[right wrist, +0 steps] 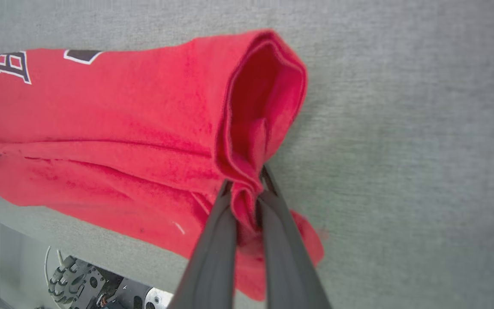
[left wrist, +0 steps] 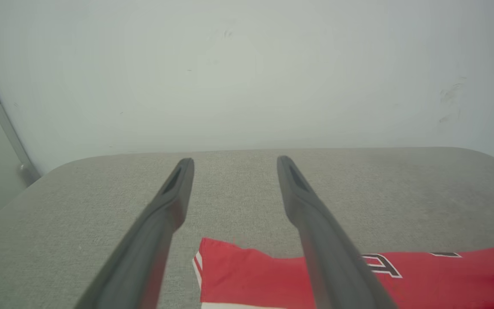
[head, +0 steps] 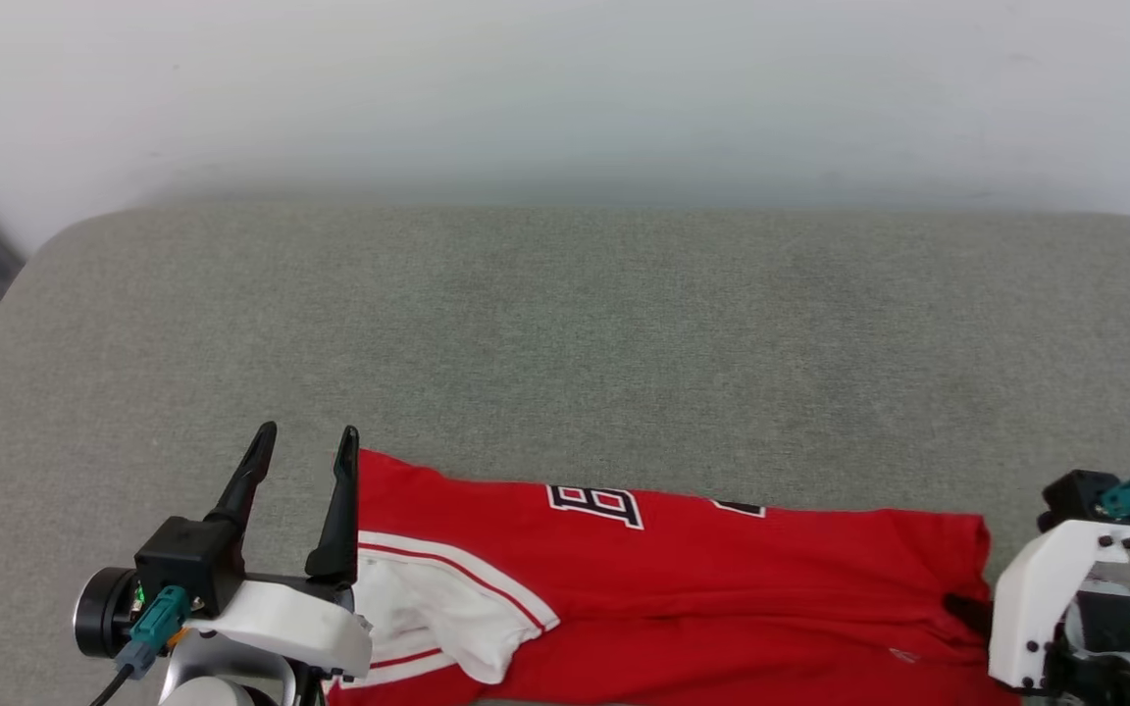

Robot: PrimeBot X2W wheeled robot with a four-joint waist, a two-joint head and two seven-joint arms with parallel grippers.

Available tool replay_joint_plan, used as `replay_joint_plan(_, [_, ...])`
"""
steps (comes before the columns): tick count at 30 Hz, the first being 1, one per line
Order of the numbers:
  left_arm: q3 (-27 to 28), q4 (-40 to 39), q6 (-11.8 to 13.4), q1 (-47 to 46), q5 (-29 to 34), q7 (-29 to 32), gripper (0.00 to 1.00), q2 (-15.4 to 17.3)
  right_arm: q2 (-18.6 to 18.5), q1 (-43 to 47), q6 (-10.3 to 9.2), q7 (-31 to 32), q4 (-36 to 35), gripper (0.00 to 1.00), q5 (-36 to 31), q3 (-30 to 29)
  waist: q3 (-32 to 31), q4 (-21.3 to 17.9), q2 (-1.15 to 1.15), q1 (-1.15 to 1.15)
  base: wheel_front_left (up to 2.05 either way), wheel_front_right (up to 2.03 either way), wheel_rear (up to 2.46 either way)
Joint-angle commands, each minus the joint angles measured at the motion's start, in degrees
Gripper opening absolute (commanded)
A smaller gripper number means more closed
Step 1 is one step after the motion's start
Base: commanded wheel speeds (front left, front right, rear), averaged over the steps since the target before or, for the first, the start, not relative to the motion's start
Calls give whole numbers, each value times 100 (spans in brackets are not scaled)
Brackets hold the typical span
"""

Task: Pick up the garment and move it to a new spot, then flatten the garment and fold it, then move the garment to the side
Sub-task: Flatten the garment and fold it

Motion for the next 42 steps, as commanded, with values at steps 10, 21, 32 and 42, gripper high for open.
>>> replay_joint_plan(10, [36, -75, 92, 168, -77, 3, 100, 36, -137, -82, -5, 315, -140, 0, -362, -1394, -98, -350, 0, 0, 0, 0, 0])
replay_joint_plan(21, [-85, -88, 46, 116, -51, 75, 100, 54, 947, -282, -4, 2038, -252, 0, 1468, -2089, -162, -379, 0, 0, 0, 0, 0])
replay_joint_plan(32, [-277, 14, -124, -67, -72, 115, 100, -21, 982, -662, -4, 1538, 842, 0, 4221, -250, -184, -20, 0, 0, 0, 0, 0])
replay_joint_plan(42, [-379, 56, -234, -317, -46, 84, 100, -96, 975, -1357, -4, -210, 1424, 0, 4848, 1963, 136, 360, 0, 0, 0, 0, 0])
